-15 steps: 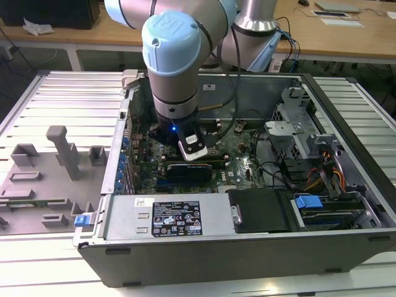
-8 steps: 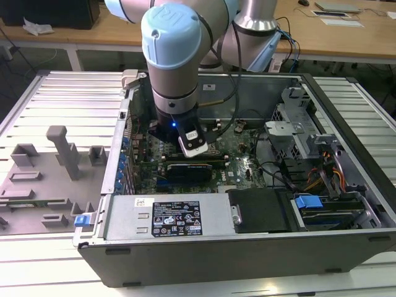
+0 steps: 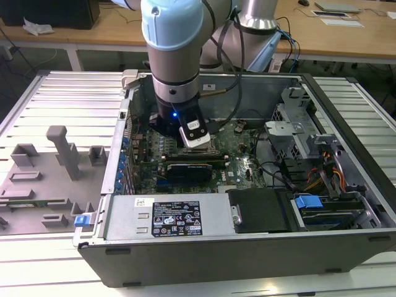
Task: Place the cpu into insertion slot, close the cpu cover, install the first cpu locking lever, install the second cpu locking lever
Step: 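Install the second cpu locking lever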
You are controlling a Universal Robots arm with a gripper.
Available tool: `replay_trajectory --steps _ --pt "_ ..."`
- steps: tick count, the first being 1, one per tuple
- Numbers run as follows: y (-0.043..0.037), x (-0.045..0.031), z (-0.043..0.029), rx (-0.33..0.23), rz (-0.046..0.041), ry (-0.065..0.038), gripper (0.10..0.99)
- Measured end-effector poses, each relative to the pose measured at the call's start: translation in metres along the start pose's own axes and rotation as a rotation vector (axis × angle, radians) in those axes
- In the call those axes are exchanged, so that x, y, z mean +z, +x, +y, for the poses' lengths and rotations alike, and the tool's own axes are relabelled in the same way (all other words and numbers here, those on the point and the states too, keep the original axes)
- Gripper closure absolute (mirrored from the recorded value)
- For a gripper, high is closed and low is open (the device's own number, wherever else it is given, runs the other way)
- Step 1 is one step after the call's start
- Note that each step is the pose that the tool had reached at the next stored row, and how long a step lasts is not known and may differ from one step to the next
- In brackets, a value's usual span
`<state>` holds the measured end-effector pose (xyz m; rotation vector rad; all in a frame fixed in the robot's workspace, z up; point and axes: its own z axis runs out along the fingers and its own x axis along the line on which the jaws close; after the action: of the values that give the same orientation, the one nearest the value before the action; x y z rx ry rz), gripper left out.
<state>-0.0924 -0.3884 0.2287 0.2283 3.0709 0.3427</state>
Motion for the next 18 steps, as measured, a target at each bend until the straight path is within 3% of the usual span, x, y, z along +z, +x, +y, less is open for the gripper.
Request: replay_trajectory --steps 7,10,13,15,18 --pt "-0.0180 0.0011 0.0027 0.007 0.0003 0.005 0.980" --pt "-0.0198 0.0016 0.0047 0.010 -0.0024 0.019 0.980" --pt "-0.0194 0.0025 0.0086 0.010 -0.0063 0.041 0.980" --pt "-0.0202 0.0033 0.0120 0.011 -0.0070 0.046 0.980" --pt "-0.0285 0.0049 0.0180 0.011 -0.0072 0.047 0.980"
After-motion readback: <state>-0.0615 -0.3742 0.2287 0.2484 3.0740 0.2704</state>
